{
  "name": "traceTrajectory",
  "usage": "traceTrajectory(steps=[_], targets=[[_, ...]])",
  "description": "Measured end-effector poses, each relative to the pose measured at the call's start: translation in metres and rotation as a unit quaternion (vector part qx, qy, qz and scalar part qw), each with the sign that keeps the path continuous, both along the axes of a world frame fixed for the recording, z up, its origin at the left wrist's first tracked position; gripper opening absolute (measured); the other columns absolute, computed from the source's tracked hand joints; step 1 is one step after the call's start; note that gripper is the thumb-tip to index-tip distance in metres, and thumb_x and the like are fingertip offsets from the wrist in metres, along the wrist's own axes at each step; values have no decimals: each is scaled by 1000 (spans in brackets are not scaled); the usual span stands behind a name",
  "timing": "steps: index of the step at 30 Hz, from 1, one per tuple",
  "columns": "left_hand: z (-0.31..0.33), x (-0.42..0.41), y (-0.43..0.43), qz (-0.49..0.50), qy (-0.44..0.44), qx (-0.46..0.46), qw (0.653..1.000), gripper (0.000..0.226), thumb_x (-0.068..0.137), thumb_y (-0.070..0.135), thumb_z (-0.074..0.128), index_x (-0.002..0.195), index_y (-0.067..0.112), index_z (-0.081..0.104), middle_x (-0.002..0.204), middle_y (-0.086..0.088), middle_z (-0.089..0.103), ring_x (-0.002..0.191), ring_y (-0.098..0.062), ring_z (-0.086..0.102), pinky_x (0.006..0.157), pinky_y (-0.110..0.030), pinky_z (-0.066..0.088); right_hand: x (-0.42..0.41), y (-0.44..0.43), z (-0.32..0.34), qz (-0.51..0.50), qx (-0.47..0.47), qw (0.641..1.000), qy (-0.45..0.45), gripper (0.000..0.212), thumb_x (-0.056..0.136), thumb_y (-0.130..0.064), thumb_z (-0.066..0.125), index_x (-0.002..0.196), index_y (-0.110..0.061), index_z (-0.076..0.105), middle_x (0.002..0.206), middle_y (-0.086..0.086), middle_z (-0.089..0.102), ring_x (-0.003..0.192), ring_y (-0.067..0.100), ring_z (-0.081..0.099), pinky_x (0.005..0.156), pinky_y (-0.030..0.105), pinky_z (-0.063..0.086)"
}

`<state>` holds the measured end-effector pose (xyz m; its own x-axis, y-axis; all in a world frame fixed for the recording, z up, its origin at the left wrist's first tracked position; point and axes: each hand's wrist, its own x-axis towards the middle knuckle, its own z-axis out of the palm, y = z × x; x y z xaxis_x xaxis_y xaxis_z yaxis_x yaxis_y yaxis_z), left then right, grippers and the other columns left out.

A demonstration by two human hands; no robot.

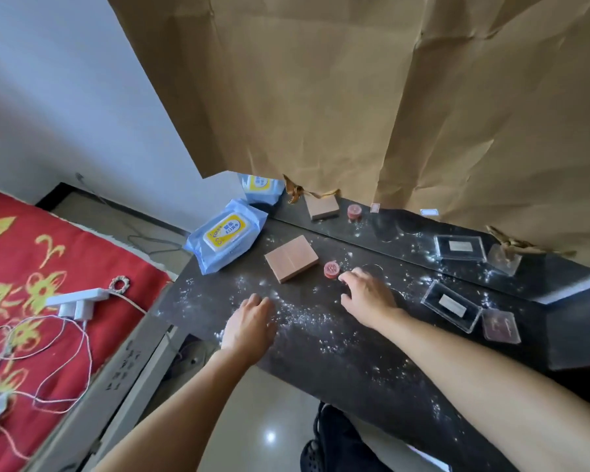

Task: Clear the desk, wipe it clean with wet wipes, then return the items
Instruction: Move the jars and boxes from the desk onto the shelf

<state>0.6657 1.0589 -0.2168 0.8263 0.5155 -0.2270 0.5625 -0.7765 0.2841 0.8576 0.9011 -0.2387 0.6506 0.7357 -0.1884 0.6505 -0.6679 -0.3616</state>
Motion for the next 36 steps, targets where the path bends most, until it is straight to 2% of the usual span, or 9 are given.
traceTrajectory(steps=[7,9,11,14,16,23,27,32,36], targets=[[-25,77,45,-38,55,6,998,42,81,28,59,120,15,50,126,-8,42,114,-28,42,93,-37,41,28,53,-37,31,-19,999,1,41,85,-11,52,124,-25,47,145,0,34,127,25,36,84,39,49],[-34,100,54,-47,64,11,997,52,81,31,62,128,16,45,138,-9,34,123,-29,36,99,-37,37,31,58,-50,47,-17,999,-2,41,86,-12,50,126,-25,50,143,0,38,126,24,37,86,39,49],[-42,117,61,-55,70,17,996,62,79,37,65,132,17,40,144,-10,27,130,-29,29,104,-39,32,30,57,-58,51,1,999,-9,34,85,-12,53,117,-23,58,130,0,48,117,24,44,80,40,51],[-55,133,68,-60,79,28,995,66,75,43,69,128,17,39,137,-9,32,126,-27,32,103,-38,31,29,51,-70,45,49,998,-24,24,78,-5,63,97,-19,67,107,1,59,99,27,53,61,42,56],[-63,139,71,-65,88,37,993,68,73,42,72,125,15,39,130,-8,40,121,-27,39,101,-36,33,30,46,-75,31,66,997,-27,25,74,0,65,92,-17,67,102,3,60,94,28,54,56,42,56],[-54,138,77,-94,67,11,993,69,68,34,74,123,13,38,118,-11,43,108,-31,46,92,-37,38,20,30,-57,-81,74,993,-46,20,81,-10,68,100,-10,63,98,10,58,82,30,58,58,43,55],[-27,122,73,-146,43,-3,988,73,65,38,74,123,15,38,114,-10,43,102,-32,49,87,-38,40,-2,14,-41,-156,100,981,-55,19,82,-10,69,100,-7,62,97,10,57,69,27,61,54,37,54],[7,105,56,-235,8,-17,972,76,65,44,74,125,18,36,111,-6,40,101,-28,47,88,-37,40,-48,-18,-17,-203,92,971,-82,30,73,-5,72,101,-9,64,93,3,54,81,19,57,62,27,54],[28,100,29,-310,-30,-11,950,76,66,47,73,126,19,36,111,-5,41,102,-26,47,89,-37,43,-75,-55,5,-264,73,955,-113,32,63,-3,75,92,-11,66,86,3,55,80,24,59,58,31,53]])
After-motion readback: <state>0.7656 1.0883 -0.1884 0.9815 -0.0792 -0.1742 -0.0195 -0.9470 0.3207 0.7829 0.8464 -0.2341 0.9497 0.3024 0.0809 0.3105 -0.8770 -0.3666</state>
